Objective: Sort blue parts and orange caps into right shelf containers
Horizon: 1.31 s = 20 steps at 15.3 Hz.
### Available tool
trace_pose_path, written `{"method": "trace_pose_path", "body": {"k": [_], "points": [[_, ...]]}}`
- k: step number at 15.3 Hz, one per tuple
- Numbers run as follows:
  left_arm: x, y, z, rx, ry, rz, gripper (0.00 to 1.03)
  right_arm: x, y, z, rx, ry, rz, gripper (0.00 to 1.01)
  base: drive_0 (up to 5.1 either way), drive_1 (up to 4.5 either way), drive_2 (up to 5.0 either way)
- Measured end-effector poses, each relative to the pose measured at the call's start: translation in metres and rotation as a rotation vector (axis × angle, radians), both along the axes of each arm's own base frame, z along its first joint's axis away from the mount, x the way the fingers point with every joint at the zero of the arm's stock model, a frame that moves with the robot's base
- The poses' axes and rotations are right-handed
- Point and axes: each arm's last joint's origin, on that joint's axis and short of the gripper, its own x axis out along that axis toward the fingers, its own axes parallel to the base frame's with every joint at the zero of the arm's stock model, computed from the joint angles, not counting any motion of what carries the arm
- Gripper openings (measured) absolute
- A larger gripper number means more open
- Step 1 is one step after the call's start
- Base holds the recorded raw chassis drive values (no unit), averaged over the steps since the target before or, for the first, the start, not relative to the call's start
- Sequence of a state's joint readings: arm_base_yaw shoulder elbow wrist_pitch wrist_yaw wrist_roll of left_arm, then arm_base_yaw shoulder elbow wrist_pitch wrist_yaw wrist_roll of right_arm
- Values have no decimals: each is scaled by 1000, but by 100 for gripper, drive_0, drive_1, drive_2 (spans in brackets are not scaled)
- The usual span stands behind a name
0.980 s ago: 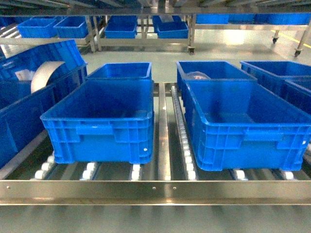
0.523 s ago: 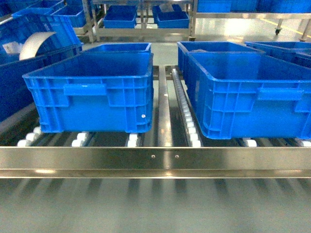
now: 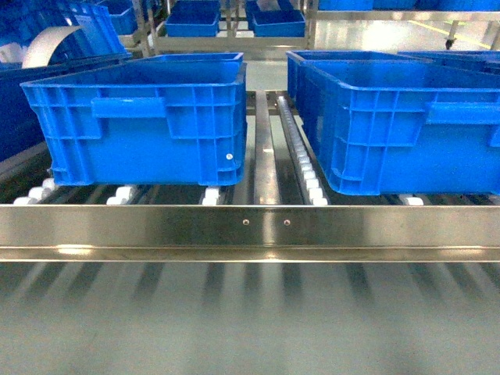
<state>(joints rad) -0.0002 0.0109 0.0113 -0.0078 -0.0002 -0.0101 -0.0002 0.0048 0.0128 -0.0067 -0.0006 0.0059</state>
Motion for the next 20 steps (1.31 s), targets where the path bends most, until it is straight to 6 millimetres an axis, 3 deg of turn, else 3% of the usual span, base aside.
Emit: {"method": "trace_pose_path", "body": {"k": [3, 18, 20], "points": [[0, 0, 0, 0, 0, 0, 41, 0, 0, 0, 0, 0, 0, 43, 0, 0, 0], [0, 0, 0, 0, 0, 1, 41, 0, 0, 0, 0, -2, 0, 43, -9, 404, -422], [0, 0, 0, 0, 3, 0, 41, 0, 0, 0, 0, -2, 0, 43, 0, 0, 0]]}}
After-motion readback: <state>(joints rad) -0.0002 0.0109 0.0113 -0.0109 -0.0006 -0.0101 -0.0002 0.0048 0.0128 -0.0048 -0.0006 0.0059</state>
